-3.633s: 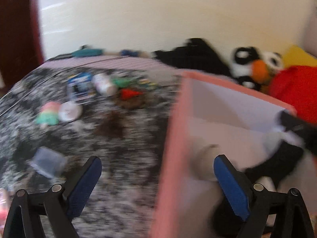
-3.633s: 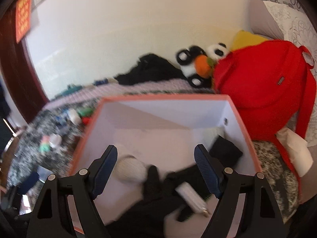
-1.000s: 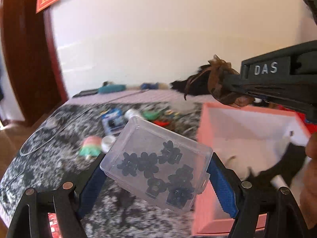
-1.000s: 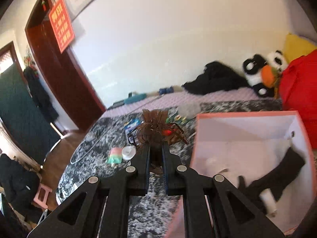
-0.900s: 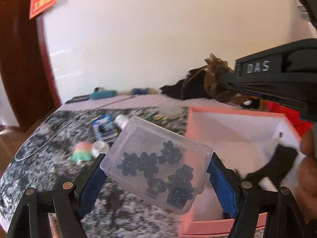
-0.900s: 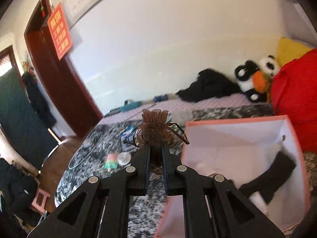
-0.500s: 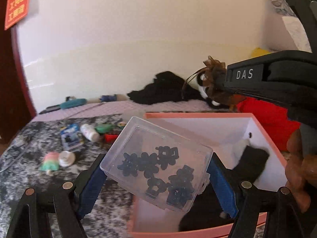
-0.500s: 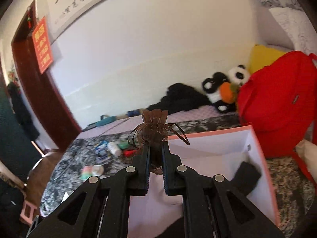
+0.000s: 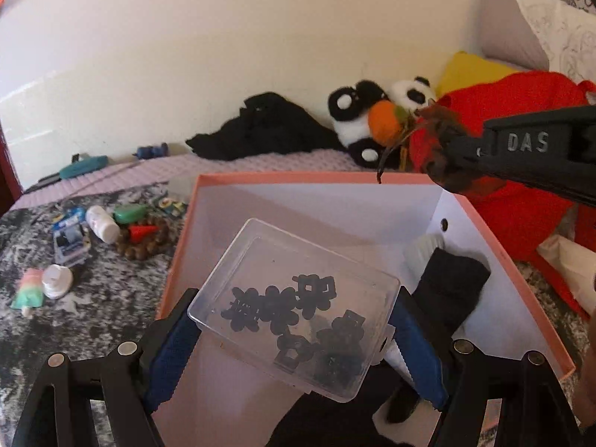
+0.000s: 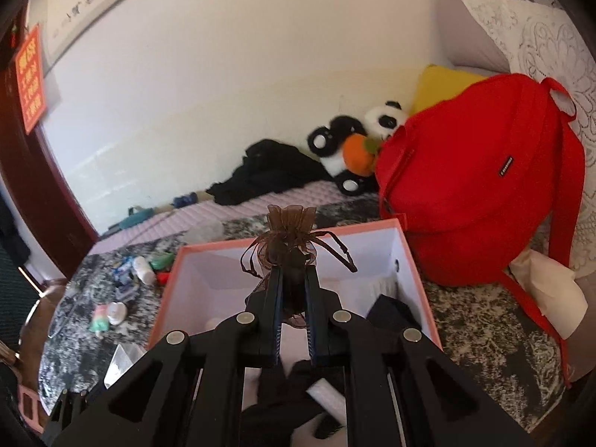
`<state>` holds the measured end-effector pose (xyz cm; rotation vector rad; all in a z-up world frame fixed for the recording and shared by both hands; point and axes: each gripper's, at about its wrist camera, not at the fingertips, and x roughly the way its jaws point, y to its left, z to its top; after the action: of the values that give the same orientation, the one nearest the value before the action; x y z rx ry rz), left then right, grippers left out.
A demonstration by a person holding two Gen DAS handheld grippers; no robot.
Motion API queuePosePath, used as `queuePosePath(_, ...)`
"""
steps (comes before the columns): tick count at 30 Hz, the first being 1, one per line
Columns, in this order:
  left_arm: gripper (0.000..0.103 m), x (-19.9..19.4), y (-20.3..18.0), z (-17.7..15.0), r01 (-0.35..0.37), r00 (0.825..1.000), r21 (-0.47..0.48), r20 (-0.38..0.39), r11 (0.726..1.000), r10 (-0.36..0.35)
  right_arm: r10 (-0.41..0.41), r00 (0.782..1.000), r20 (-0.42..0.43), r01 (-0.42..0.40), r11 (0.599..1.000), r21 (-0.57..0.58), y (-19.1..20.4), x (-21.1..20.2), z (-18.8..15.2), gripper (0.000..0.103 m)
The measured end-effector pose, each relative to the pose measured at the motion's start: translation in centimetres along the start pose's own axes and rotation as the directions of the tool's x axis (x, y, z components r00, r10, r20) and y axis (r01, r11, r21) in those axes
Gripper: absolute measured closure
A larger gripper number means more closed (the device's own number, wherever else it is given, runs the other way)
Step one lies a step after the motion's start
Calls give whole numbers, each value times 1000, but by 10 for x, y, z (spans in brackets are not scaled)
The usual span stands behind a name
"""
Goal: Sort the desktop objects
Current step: 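Carry both items over the pink box and open both grippers to drop them, then move both grippers back toward the pink-green pouch and white lid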
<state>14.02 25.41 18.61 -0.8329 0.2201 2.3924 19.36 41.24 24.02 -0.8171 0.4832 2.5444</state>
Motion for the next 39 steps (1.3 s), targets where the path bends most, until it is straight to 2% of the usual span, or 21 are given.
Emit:
queuePosePath(3, 19, 12, -2, 0, 16, 1000, -8, -8, 1000, -16, -23, 999, -25, 23, 1000, -8, -6, 12, -3, 92)
queuePosePath(4, 16, 15, -2, 1, 18, 1000, -12, -8, 1000, -18, -30, 999, -38, 30, 1000, -10, -8, 16, -3, 92)
queuePosePath(5, 12, 17, -3, 1, 11, 1000, -11, -6, 1000, -11, -36, 998, -50, 36, 999, -11, -9, 21, -4, 86)
queuePosePath(6, 6, 19, -4, 1, 0, 1000, -8, 2, 1000, 0, -42, 997, -65, 42, 999, -7, -11, 25, -5, 75)
queuePosePath(7, 4, 20, -6, 1, -12, 1000, -5, 11, 1000, 12, -51, 995, -81, 51, 999, 1, -14, 30, -6, 58)
queuePosePath(8, 4, 20, -6, 2, -20, 1000, -7, 18, 1000, 20, -60, 994, -90, 61, 998, 10, -17, 33, -7, 24)
queuePosePath(9, 4, 20, -6, 2, -27, 999, -8, 24, 1000, 27, -72, 994, -85, 73, 997, 19, -18, 34, -7, 11)
queuePosePath(11, 3, 20, -6, 4, -16, 999, -15, 29, 1000, 17, -97, 992, -76, 99, 995, 15, -20, 36, -8, 12)
queuePosePath(16, 2, 26, -3, 3, 7, 1000, -43, 7, 999, -7, -99, 991, -94, 102, 994, 28, -22, 43, -7, 12)
queuePosePath(26, 2, 10, 17, 6, -15, 1000, -65, 23, 998, 16, -80, 993, -86, 83, 996, 33, -2, 38, -3, 12)
queuePosePath(32, 2, -10, 55, 6, -52, 998, -114, 33, 992, 56, -27, 997, -66, 27, 1000, 4, 38, 30, -2, 12)
queuePosePath(39, 2, -36, 131, 0, -141, 988, -199, 28, 970, 149, 57, 997, -52, -61, 996, -67, 113, 24, -9, 12)
